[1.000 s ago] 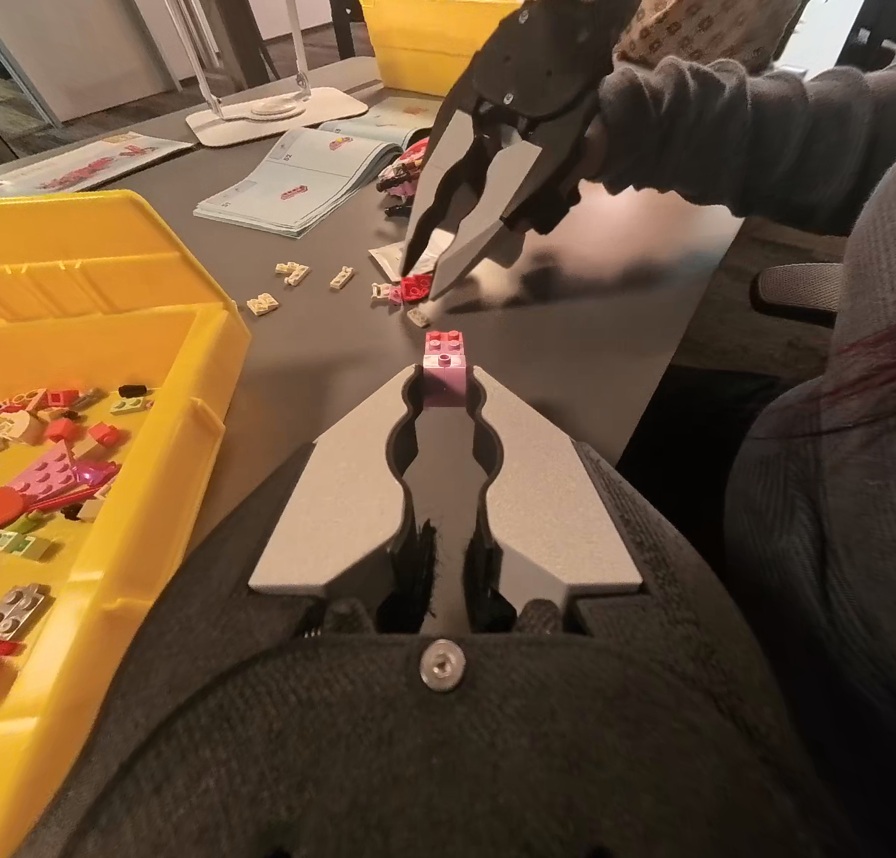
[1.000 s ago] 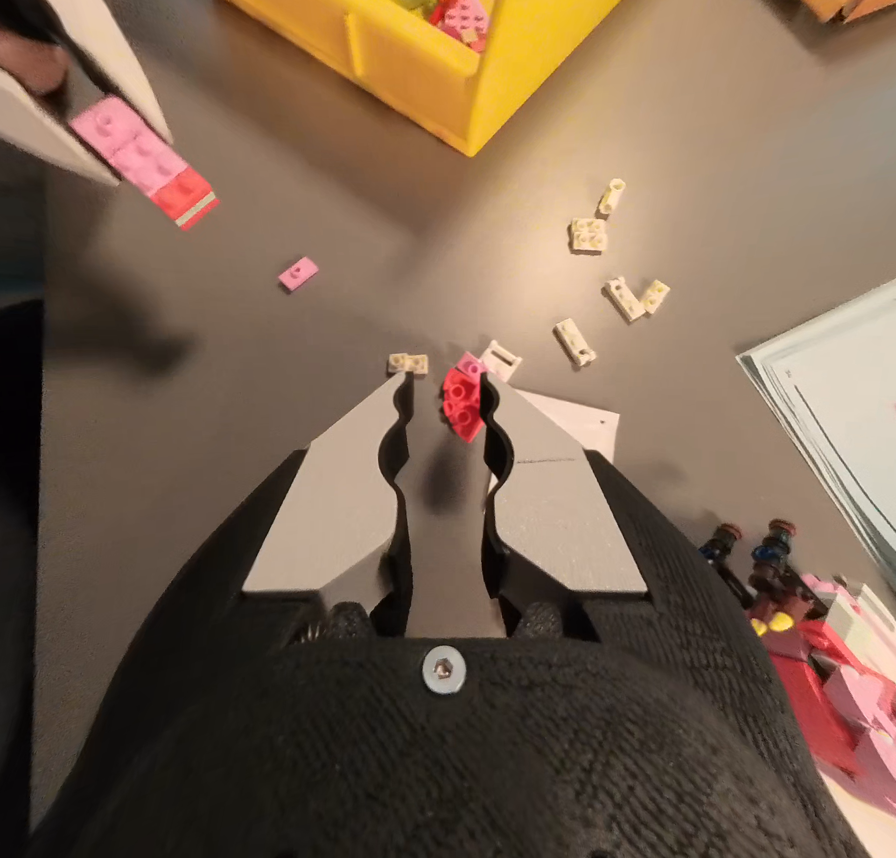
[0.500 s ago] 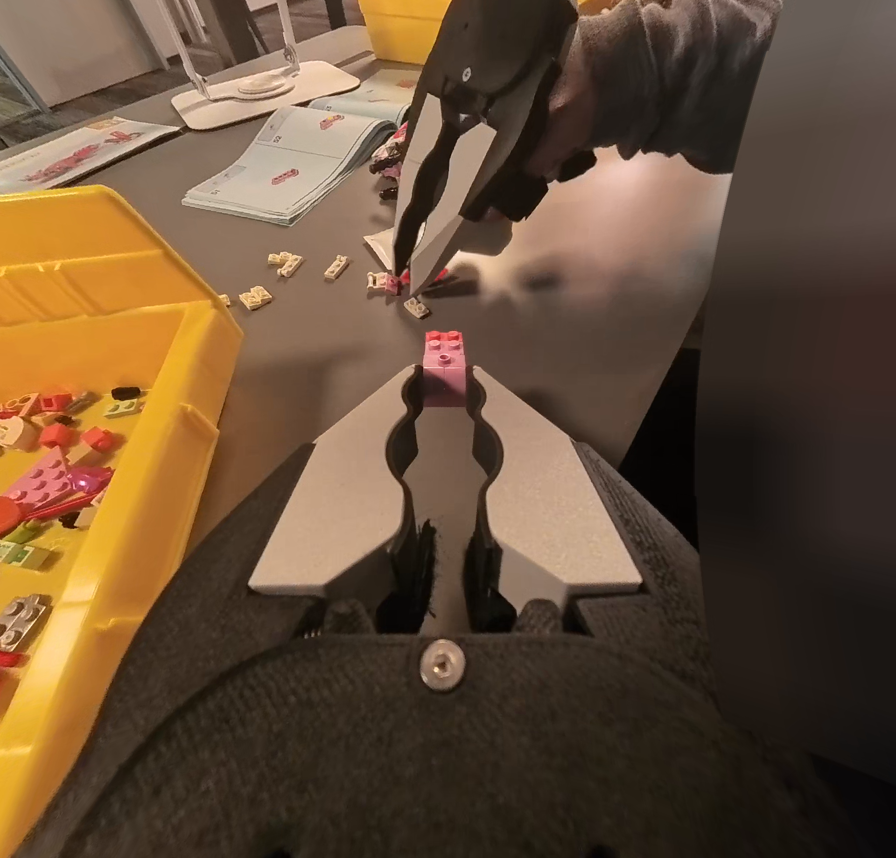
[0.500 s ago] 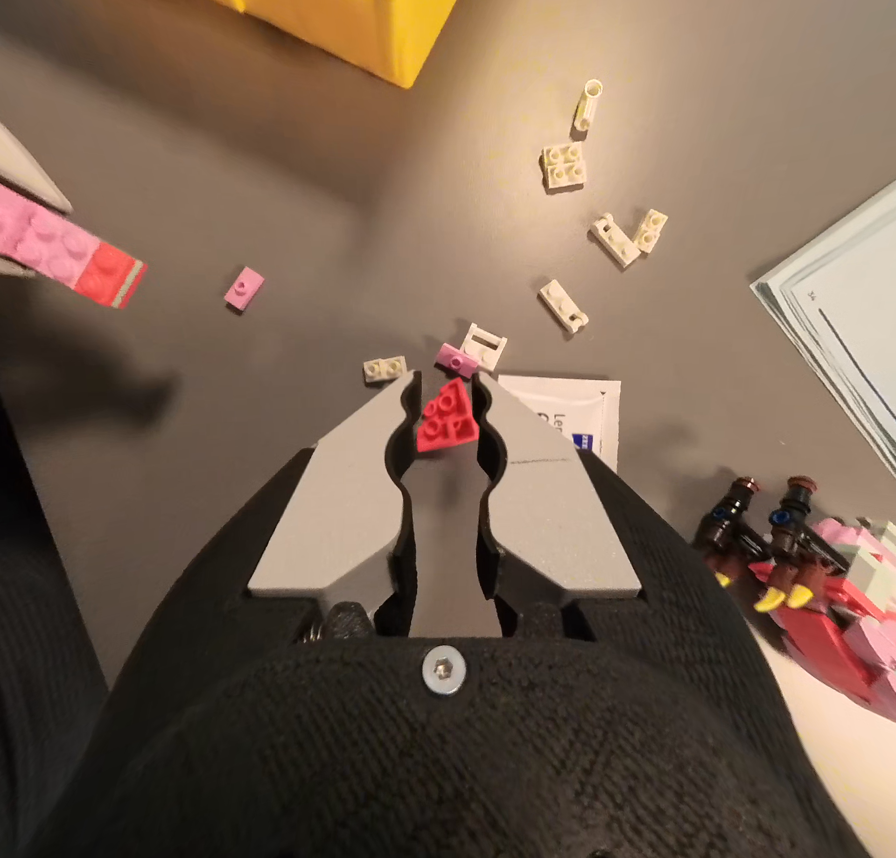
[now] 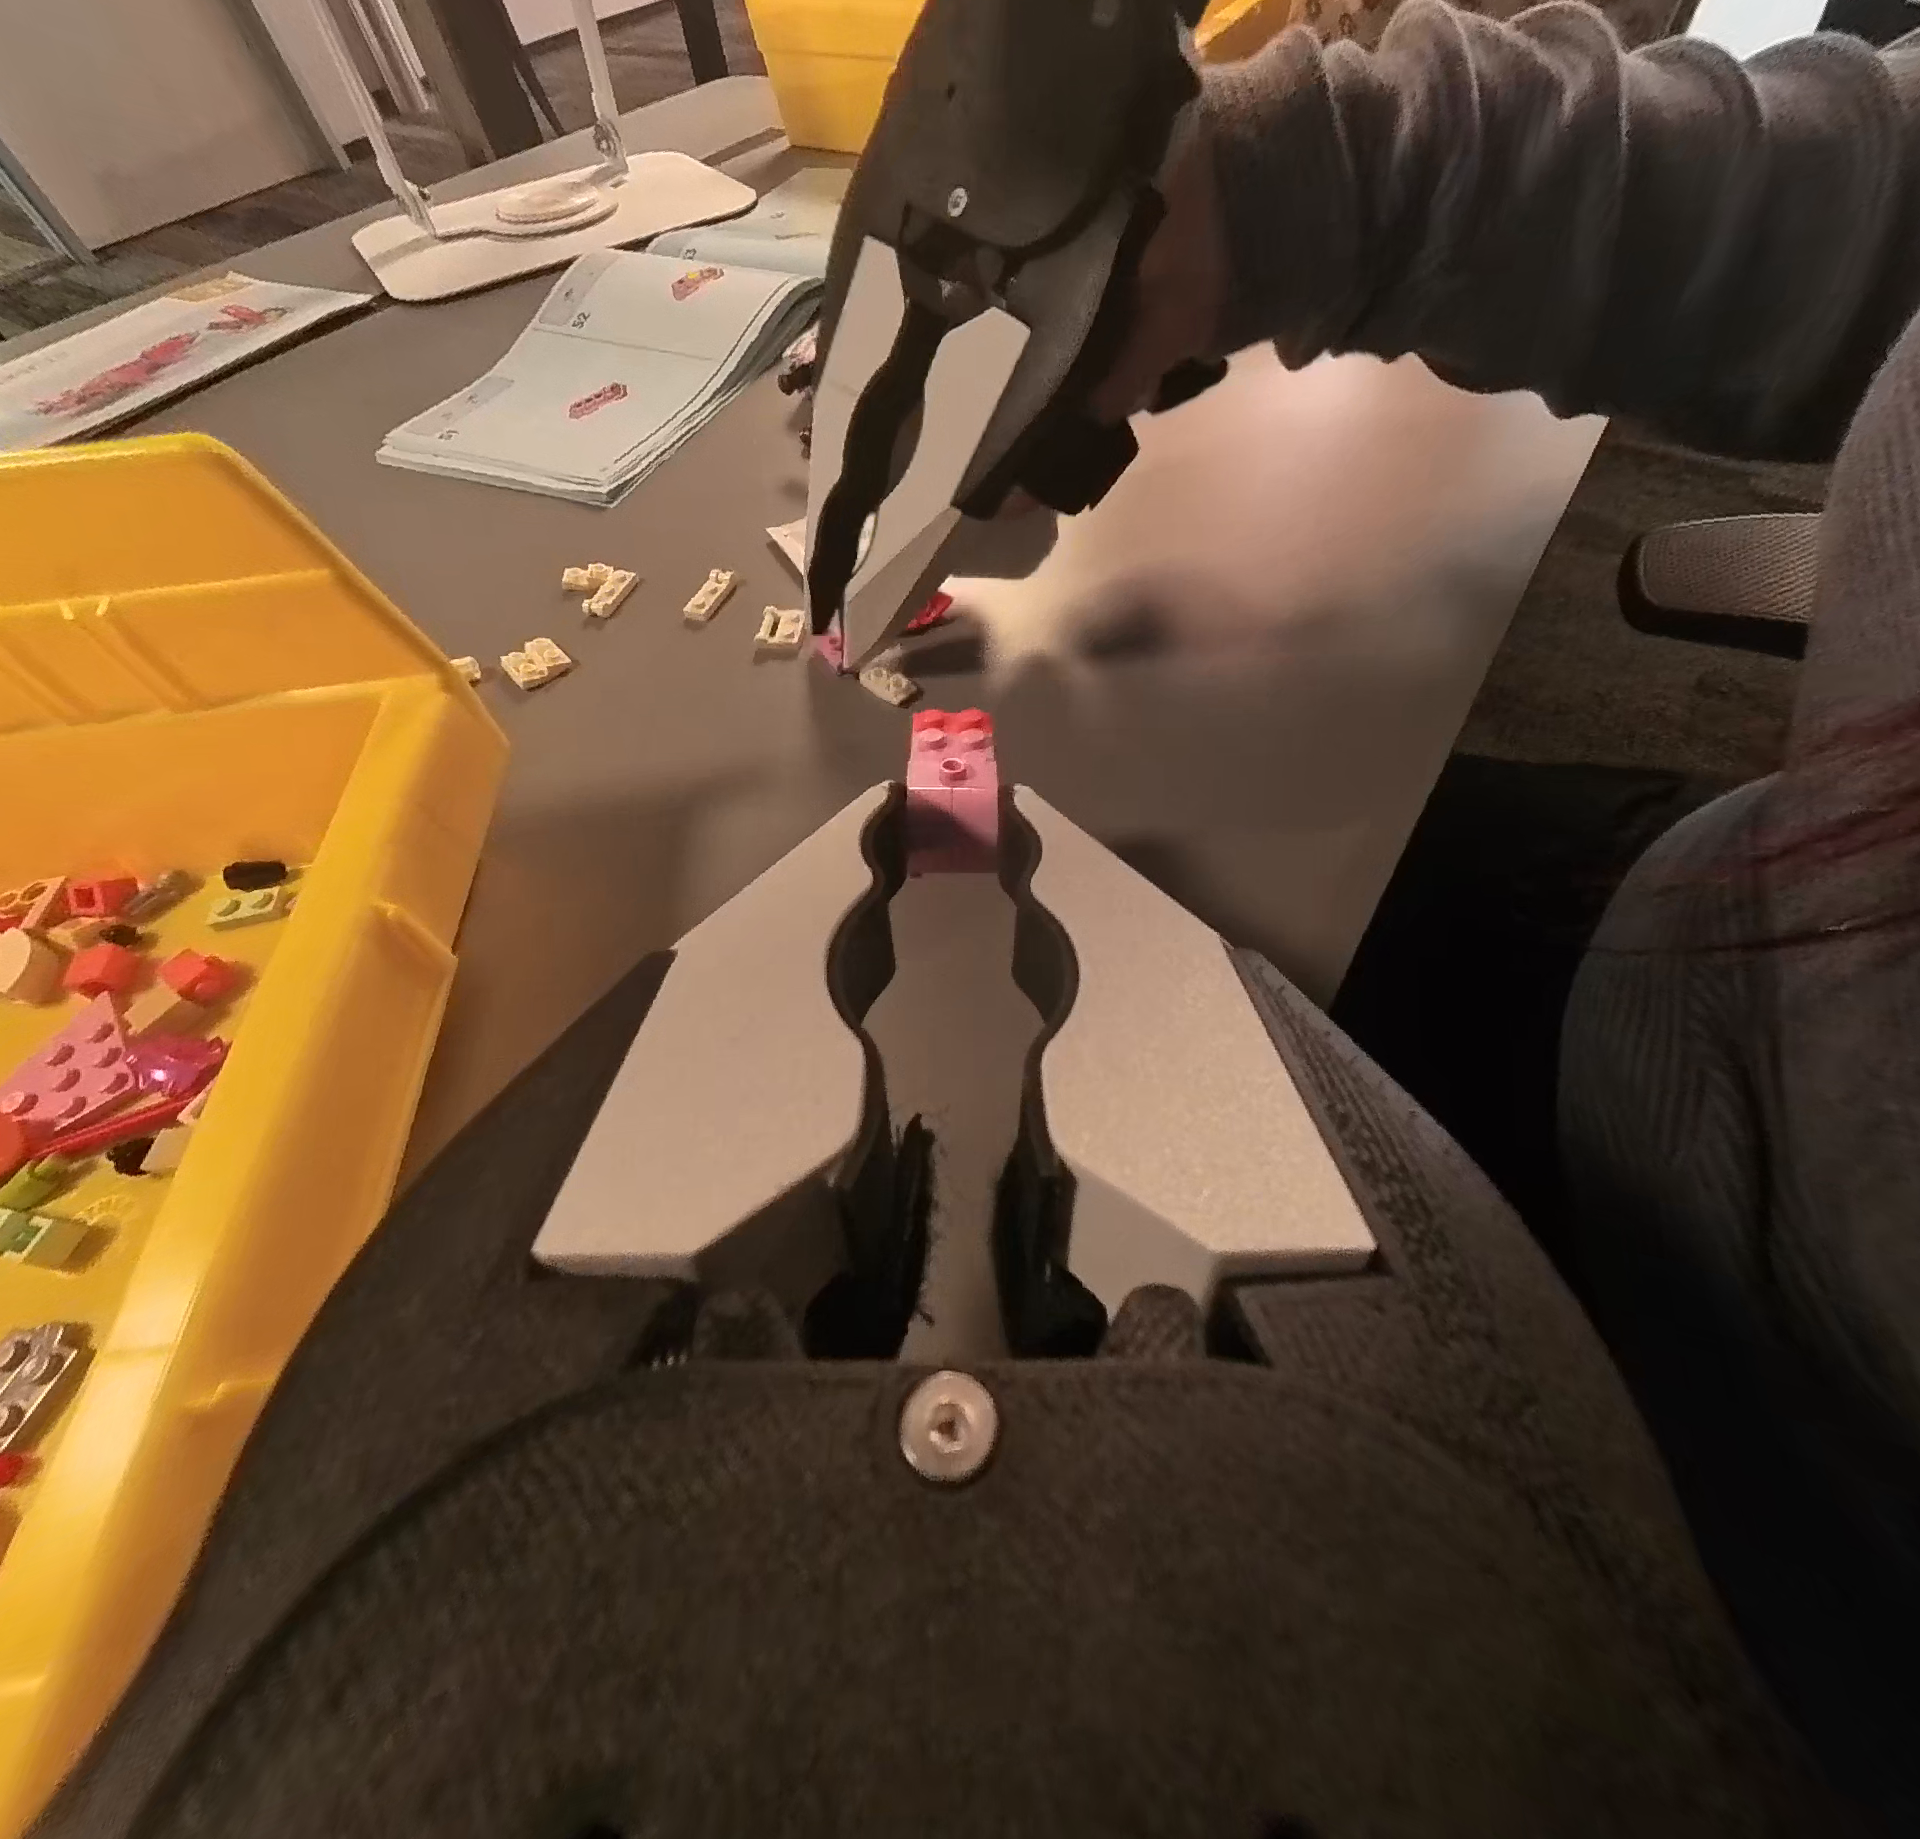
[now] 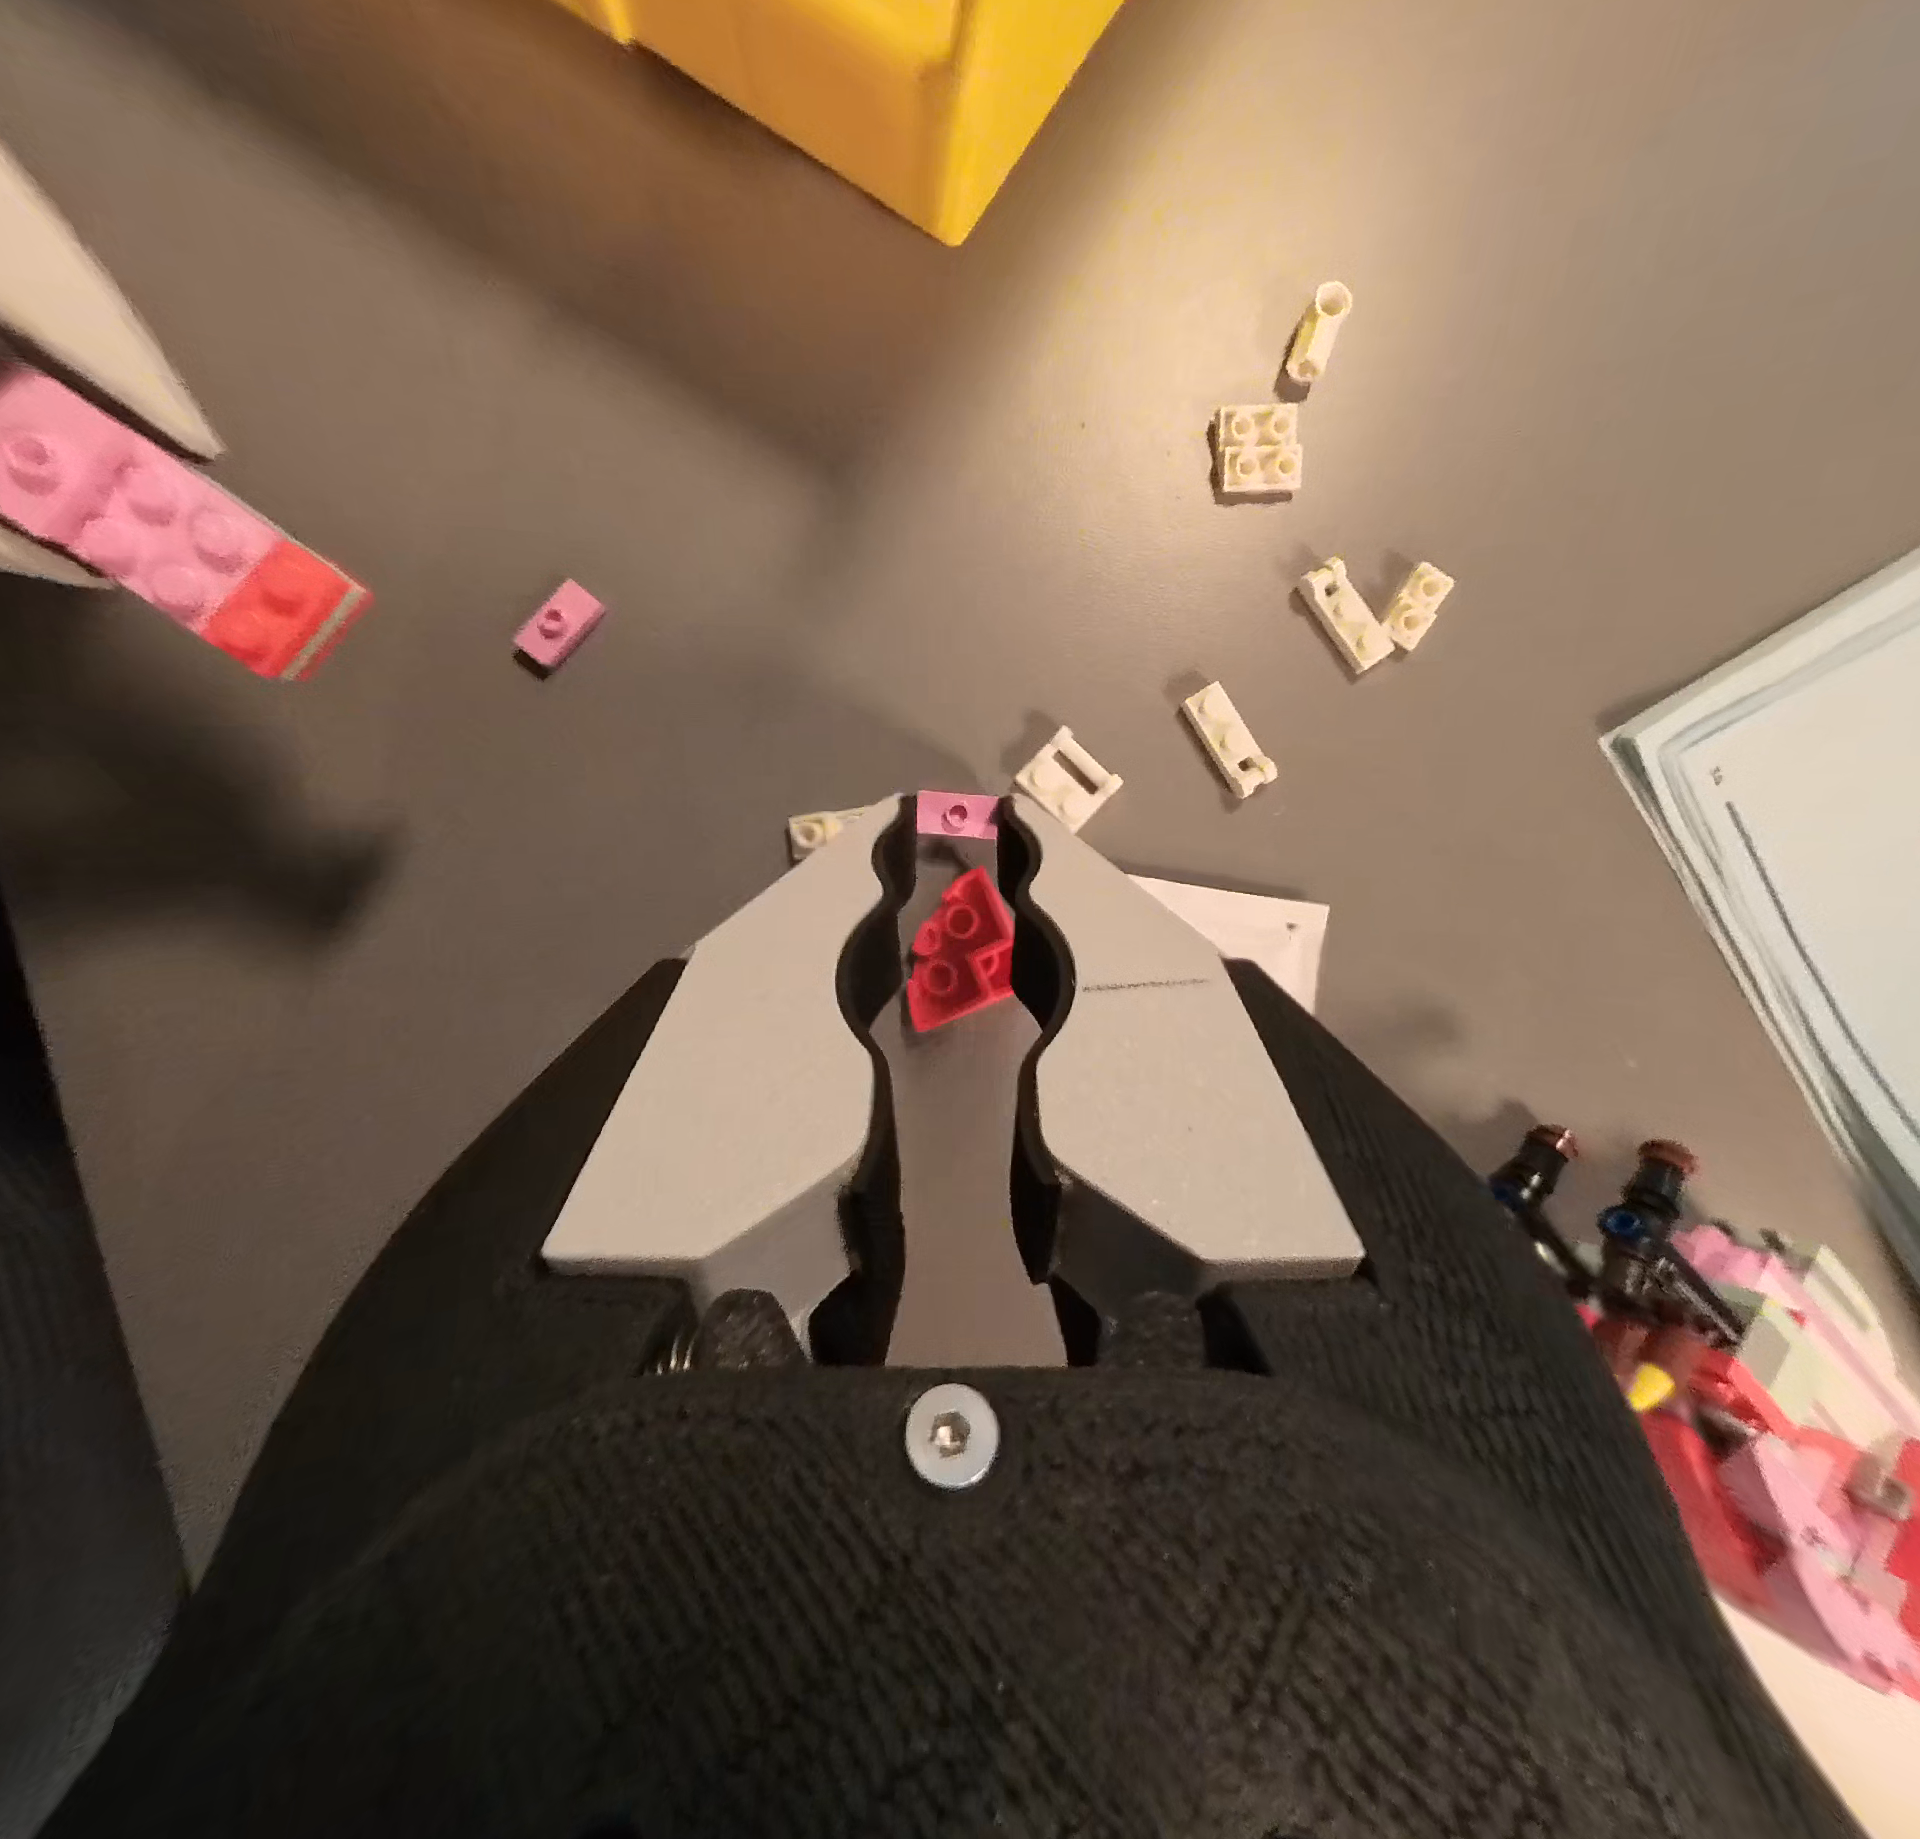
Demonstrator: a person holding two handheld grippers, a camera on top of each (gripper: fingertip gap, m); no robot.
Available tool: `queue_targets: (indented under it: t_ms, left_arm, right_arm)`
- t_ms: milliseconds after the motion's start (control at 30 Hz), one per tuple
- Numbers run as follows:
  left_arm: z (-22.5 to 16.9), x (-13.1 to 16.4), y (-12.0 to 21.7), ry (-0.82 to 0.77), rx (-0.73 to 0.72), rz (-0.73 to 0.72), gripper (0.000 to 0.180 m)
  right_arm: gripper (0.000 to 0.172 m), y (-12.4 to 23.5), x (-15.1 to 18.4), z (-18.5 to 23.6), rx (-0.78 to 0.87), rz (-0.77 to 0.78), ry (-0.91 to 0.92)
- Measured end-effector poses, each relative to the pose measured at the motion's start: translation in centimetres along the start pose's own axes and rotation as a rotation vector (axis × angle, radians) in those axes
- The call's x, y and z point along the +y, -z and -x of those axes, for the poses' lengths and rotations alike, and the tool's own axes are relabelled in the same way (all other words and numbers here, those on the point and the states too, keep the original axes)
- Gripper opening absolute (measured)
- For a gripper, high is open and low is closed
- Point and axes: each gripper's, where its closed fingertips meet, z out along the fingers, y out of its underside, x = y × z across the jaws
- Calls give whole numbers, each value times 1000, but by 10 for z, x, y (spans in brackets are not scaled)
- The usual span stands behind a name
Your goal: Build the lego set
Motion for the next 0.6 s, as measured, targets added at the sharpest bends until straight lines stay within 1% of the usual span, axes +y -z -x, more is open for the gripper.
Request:
queue_targets:
  t_ms: [33, 67, 100, 167, 200, 267, 400, 600]
  left_arm:
    - [-1, -1, -1, 0, 9, -6, 16]
    - [-4, -4, -2, 4, 29, -18, 16]
    - [-9, -8, -2, 16, 69, -38, 16]
    - [-19, -17, -3, 37, 157, -92, 16]
    - [-21, -19, -4, 39, 176, -101, 16]
    - [-23, -19, -7, 17, 188, -94, 16]
    - [-27, -25, -11, -3, 206, -111, 16]
    - [-27, -27, -12, -1, 202, -137, 16]
  right_arm:
    - [14, 4, -5, 3, -31, -33, 17]
    - [14, 11, -15, 12, -100, -94, 30]
    - [14, 21, -26, 27, -207, -165, 52]
    - [14, 46, -40, 65, -424, -272, 174]
    - [14, 56, -43, 78, -471, -298, 245]
    - [14, 66, -45, 93, -516, -294, 323]
    - [14, 70, -42, 102, -581, -244, 345]
    - [14, 70, -44, 103, -556, -232, 370]
